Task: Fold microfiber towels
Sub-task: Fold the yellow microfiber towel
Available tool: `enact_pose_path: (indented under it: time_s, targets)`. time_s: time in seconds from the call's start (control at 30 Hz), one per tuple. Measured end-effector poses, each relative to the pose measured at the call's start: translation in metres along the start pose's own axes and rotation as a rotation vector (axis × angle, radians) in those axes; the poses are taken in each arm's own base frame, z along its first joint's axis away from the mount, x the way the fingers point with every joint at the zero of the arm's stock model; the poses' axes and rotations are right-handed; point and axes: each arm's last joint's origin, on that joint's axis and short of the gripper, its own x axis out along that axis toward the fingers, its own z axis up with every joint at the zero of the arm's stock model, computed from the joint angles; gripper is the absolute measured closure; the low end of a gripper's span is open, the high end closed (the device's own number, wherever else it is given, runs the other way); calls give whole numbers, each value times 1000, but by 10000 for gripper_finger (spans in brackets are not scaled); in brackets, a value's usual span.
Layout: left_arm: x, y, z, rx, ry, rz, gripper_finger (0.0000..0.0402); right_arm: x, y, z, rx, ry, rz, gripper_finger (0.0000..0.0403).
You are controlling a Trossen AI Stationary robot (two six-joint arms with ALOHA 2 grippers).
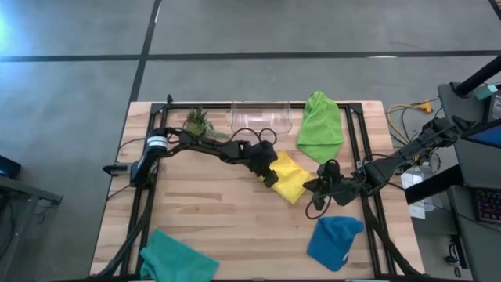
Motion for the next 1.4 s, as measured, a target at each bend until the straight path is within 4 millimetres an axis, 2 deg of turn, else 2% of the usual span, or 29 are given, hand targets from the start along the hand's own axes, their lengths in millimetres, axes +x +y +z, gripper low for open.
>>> enact_pose_path:
  time_s: [0.2,0.43,0.73,0.9,1.03,1.17,1.27,1.4]
  targets:
    - [-1,7,-7,-12,38,76,291,0,0,0,-19,0,0,369]
    - [3,8,-25,-16,111,101,393,0,0,0,-28,2,-2,369]
    - [1,-19,-52,36,202,161,401,0,0,0,-42,2,-2,369]
    - [-6,-32,-67,3,147,188,401,0,0,0,-40,0,1,369]
    - [-14,-35,-88,-62,83,162,401,0,0,0,-41,0,1,369]
    - [-28,-32,-112,-134,-4,176,402,0,0,0,-50,0,2,369]
    - [-45,-31,-123,-145,-105,192,402,0,0,0,-53,0,1,369]
    - [-77,-39,-118,-127,-294,160,402,0,1,0,-66,-4,6,369]
